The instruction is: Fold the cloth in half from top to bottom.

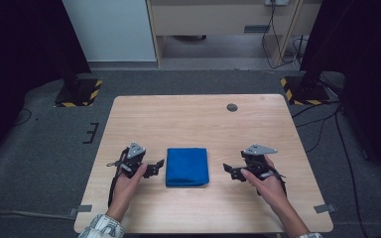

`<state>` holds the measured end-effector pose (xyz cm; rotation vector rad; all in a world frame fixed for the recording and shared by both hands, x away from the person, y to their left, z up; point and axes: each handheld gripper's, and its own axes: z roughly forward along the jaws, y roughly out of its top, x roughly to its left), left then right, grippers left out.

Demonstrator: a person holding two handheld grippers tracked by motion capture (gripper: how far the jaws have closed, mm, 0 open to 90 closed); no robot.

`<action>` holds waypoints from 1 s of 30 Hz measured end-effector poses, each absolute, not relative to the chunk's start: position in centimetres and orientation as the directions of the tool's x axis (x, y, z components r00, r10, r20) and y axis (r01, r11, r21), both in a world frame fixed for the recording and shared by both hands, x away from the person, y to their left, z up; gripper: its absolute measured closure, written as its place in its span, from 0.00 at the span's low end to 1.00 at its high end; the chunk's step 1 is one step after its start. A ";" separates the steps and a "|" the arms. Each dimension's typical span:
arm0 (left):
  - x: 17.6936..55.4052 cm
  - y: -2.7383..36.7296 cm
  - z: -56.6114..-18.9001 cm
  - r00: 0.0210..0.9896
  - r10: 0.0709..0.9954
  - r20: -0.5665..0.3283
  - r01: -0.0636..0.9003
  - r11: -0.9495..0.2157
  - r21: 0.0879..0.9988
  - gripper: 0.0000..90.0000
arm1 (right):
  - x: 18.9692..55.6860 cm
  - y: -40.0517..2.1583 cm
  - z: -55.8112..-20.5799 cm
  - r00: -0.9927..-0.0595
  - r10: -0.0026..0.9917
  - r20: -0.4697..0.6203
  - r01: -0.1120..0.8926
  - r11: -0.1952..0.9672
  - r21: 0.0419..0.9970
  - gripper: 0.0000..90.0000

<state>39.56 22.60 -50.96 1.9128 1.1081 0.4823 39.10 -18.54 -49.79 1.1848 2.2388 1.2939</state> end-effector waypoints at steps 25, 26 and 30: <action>38.8 23.6 -51.9 0.514 0.857 -0.037 0.554 -0.298 0.778 0.10 | 37.7 -24.6 -52.1 -0.536 0.837 0.113 0.584 0.272 0.765 0.07; 38.8 23.7 -51.9 0.509 0.860 -0.032 0.559 -0.302 0.772 0.10 | 37.7 -24.8 -52.2 -0.535 0.838 0.107 0.583 0.274 0.764 0.07; 38.8 24.3 -52.1 0.493 0.870 -0.020 0.566 -0.303 0.767 0.10 | 38.0 -25.6 -52.4 -0.512 0.851 0.117 0.601 0.258 0.756 0.07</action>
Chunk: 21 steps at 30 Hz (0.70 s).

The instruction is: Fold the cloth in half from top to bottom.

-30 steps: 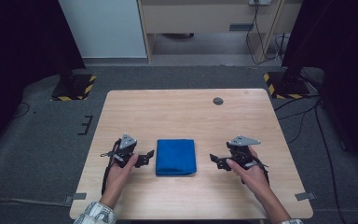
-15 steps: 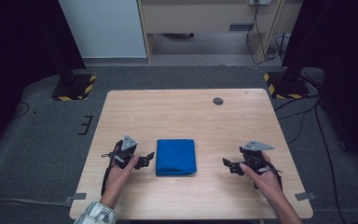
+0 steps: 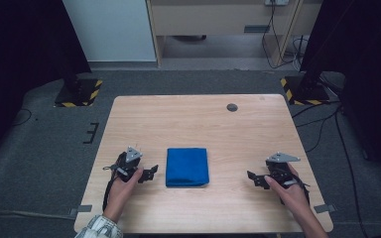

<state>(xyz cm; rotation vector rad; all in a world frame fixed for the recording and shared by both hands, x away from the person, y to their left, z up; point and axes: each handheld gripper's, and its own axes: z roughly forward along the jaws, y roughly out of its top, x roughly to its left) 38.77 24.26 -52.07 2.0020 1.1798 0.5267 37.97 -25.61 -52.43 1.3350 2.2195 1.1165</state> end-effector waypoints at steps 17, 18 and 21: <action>40.0 25.8 -52.6 0.446 0.895 0.018 0.601 -0.315 0.735 0.10 | 41.4 -27.2 -52.5 -0.411 0.901 0.137 0.636 0.175 0.752 0.09; 40.1 25.9 -52.7 0.440 0.898 0.019 0.607 -0.313 0.731 0.10 | 41.7 -27.2 -52.6 -0.399 0.906 0.141 0.643 0.167 0.748 0.09; 40.4 26.3 -52.9 0.428 0.904 0.007 0.621 -0.300 0.724 0.09 | 42.5 -27.6 -53.0 -0.367 0.921 0.130 0.654 0.156 0.741 0.10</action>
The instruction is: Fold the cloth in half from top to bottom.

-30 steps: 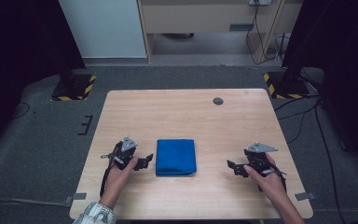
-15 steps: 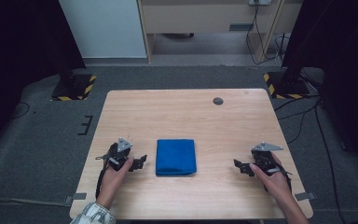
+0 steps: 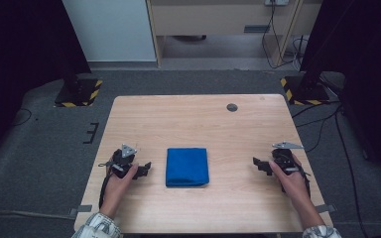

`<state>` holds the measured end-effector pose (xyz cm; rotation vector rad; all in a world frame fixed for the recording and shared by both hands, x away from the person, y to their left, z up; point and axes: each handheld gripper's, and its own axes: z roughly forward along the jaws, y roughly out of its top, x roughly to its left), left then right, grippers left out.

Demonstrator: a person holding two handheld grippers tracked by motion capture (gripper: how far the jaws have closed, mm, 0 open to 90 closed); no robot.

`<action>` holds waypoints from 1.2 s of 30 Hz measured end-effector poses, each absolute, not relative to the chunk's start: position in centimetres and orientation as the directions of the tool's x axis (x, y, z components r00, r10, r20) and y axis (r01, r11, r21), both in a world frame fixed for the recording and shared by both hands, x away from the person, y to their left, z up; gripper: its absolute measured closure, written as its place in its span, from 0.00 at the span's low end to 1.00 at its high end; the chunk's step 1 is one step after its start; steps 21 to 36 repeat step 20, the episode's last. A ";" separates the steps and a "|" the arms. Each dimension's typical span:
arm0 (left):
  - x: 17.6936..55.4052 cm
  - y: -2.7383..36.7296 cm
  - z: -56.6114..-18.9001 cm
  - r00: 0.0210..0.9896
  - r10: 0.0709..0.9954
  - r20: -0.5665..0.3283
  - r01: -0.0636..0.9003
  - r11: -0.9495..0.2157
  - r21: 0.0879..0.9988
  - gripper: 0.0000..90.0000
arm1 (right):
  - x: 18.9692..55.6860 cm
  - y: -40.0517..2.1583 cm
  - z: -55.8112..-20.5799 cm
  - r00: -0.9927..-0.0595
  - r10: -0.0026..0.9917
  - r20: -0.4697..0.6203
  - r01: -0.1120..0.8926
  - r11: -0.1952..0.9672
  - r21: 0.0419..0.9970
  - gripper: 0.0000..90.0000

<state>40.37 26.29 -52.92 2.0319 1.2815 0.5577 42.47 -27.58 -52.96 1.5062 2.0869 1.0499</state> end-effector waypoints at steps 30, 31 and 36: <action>40.3 26.3 -53.7 0.431 0.902 0.006 0.639 -0.310 0.705 0.03 | 43.1 -26.4 -53.9 -0.338 0.941 -0.002 0.658 0.238 0.715 0.06; 40.3 26.3 -53.7 0.431 0.902 0.006 0.639 -0.310 0.705 0.03 | 43.1 -26.4 -53.9 -0.338 0.941 -0.002 0.658 0.238 0.715 0.06; 40.3 26.3 -53.7 0.431 0.902 0.006 0.639 -0.310 0.705 0.03 | 43.1 -26.4 -53.9 -0.338 0.941 -0.002 0.658 0.238 0.715 0.06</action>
